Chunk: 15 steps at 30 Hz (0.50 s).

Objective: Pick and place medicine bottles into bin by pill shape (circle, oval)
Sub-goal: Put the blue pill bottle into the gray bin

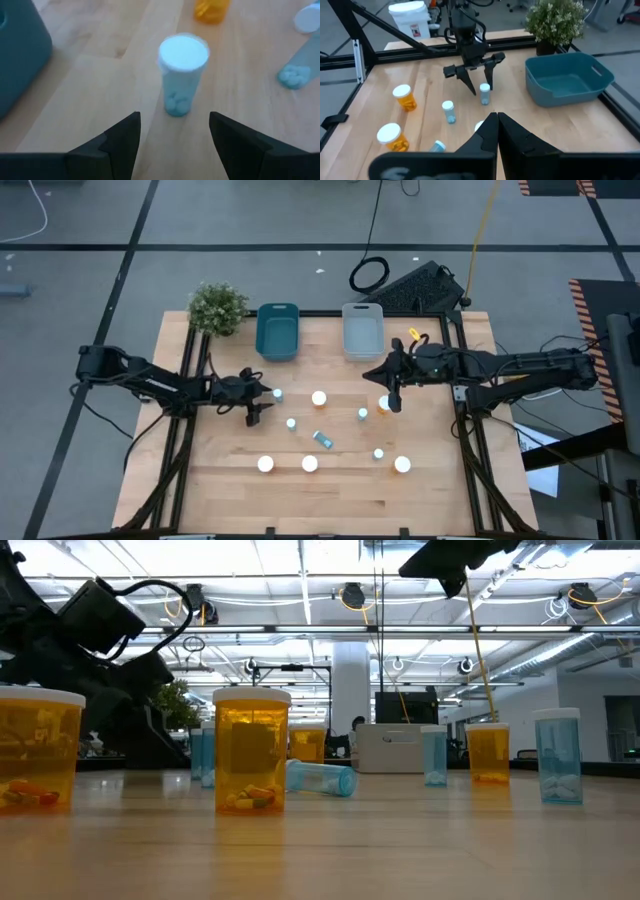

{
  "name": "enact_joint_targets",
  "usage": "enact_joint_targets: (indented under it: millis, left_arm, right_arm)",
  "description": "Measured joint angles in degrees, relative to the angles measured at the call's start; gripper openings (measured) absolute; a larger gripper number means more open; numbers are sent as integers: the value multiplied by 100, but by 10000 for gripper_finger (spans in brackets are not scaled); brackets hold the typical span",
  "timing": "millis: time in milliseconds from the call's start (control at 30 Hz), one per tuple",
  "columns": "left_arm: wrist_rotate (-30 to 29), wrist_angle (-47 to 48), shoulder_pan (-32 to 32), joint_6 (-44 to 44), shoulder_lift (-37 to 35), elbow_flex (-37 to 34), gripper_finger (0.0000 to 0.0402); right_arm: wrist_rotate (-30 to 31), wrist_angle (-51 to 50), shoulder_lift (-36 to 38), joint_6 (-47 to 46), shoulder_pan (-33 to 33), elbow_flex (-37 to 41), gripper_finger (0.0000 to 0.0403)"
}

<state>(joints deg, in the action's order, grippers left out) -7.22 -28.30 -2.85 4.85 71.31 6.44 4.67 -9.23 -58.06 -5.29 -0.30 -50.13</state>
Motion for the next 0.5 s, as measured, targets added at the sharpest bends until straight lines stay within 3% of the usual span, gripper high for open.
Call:
enact_joint_targets:
  millis: [333, 500]
  left_arm:
    - [-86, -231, 0, -49, 377, -4, 241]
    - [-92, -1018, -1, -277, 985, 4, 241]
  right_arm:
    - [-16, 118, 4, 85, 2, 2, 0]
    - [-20, 120, 4, 85, 2, 2, 0]
